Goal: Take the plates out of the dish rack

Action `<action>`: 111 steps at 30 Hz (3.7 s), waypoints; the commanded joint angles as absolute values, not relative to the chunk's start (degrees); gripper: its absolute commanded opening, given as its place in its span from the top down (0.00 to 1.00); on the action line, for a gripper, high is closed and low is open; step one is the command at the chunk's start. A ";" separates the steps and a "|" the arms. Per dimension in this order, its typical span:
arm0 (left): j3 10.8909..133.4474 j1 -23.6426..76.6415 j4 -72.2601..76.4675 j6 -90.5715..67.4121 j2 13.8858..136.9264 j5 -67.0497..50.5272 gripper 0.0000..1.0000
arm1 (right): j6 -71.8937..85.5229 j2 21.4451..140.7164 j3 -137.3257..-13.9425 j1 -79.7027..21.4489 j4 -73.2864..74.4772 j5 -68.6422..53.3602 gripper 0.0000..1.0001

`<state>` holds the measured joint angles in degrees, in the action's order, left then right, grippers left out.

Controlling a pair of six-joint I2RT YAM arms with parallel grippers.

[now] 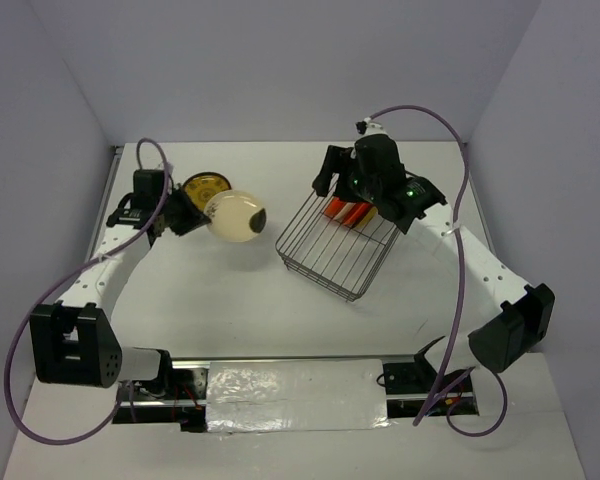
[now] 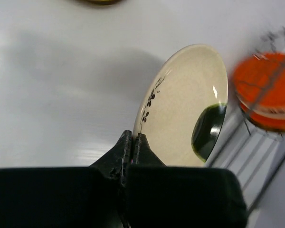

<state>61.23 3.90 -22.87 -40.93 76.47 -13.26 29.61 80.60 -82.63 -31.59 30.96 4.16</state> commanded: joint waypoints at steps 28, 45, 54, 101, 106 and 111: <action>49.99 2.28 -29.34 -43.16 59.35 1.75 0.00 | 32.69 94.57 -83.76 -17.40 42.98 26.99 0.47; 55.46 2.46 -34.28 -35.69 54.84 -1.84 0.01 | 33.22 97.29 -85.25 -16.08 40.86 26.37 0.77; 60.02 2.55 -33.23 -34.37 55.81 -7.28 0.00 | 31.73 94.84 -94.21 -15.91 48.77 29.09 0.88; 69.60 -8.78 -19.51 -51.40 86.03 -0.53 1.00 | 27.60 73.92 -80.60 -22.94 37.79 8.17 0.00; 76.53 -12.13 -15.99 -52.56 100.52 -5.88 1.00 | 25.76 70.93 -76.83 -22.85 36.83 6.77 0.00; 82.44 -12.13 -16.62 -51.68 109.86 -8.34 0.64 | 23.21 69.87 -74.89 -22.85 36.56 6.85 0.00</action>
<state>79.46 -12.23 -18.70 -50.85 109.08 -4.97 25.78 72.29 -75.31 -22.72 37.82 5.80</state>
